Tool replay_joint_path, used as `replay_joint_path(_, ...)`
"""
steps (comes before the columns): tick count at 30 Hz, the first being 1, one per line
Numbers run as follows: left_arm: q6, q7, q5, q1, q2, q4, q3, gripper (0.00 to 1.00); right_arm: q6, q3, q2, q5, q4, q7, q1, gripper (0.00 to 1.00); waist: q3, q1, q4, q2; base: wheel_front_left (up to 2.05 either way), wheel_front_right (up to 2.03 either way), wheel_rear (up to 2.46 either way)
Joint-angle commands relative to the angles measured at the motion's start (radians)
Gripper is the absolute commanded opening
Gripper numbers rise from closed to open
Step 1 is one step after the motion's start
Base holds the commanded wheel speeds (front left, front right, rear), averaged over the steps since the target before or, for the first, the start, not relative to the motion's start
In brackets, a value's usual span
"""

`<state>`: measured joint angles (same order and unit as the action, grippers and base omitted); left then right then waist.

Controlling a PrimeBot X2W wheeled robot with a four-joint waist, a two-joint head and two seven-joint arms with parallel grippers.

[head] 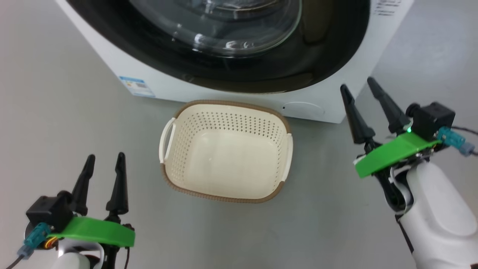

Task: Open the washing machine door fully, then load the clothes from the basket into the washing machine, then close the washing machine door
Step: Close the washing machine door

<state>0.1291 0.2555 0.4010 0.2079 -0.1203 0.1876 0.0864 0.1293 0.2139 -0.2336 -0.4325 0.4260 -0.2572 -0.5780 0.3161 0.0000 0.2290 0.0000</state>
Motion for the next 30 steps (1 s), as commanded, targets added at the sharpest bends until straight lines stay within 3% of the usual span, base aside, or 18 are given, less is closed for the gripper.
replay_joint_path(1,0.002,0.006,0.004,-0.009,-0.039,-0.012,-0.039,1.00,0.001,0.013,0.015,-0.003,-0.027,-0.005,0.037,1.00,-0.039,0.0000,-0.041,0.0000,0.00,0.00,0.00)
replay_joint_path(30,0.002,0.006,0.025,-0.114,-0.114,0.034,-0.053,1.00,0.001,-0.045,-0.009,0.003,-0.057,-0.005,0.362,1.00,-0.201,0.0000,-0.228,0.0000,0.00,0.00,0.00)
